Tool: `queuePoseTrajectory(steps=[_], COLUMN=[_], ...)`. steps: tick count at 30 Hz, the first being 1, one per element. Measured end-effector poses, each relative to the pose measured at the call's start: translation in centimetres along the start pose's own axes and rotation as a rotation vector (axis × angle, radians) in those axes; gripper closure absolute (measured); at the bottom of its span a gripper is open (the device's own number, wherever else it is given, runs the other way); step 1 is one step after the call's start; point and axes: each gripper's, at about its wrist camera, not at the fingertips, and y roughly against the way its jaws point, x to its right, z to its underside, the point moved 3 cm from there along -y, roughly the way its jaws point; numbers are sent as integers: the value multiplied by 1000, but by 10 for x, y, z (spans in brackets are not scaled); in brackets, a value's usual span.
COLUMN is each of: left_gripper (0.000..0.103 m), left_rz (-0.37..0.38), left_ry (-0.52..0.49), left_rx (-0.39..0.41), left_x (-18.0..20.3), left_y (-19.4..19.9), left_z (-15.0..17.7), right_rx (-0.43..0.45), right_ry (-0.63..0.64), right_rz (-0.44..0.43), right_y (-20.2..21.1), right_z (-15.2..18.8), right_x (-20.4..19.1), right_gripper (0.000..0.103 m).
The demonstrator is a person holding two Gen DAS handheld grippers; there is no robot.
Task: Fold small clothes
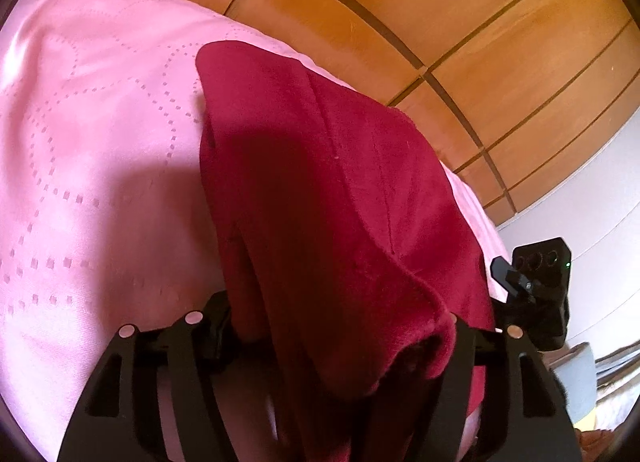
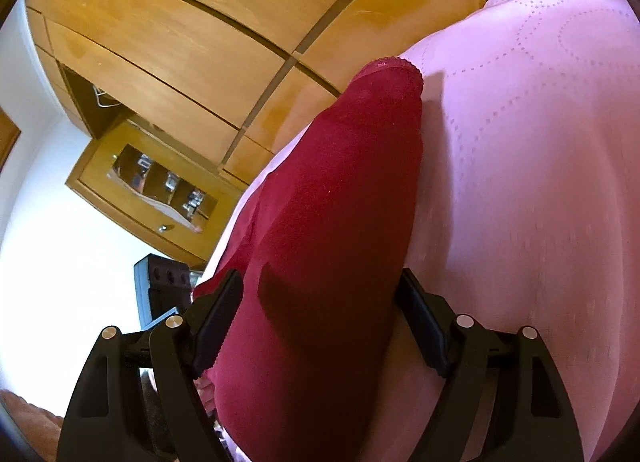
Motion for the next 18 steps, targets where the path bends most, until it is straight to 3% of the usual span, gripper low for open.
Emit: queuePoseTrajectory(steps=[6, 10, 18], left_gripper=[46, 55, 57], left_rz=[-54, -74, -87], left_ry=[-48, -80, -153], left_rx=[13, 31, 74], left_x=[10, 20, 49], left_y=[-1, 4, 16], left_z=[3, 4, 10], right_rx=[-32, -4, 65], right_ry=[105, 103, 158], right_rz=[163, 173, 171], right_y=[-26, -21, 1], right_z=[-2, -1, 9], right_x=[-14, -16, -34], right_gripper=[30, 39, 39])
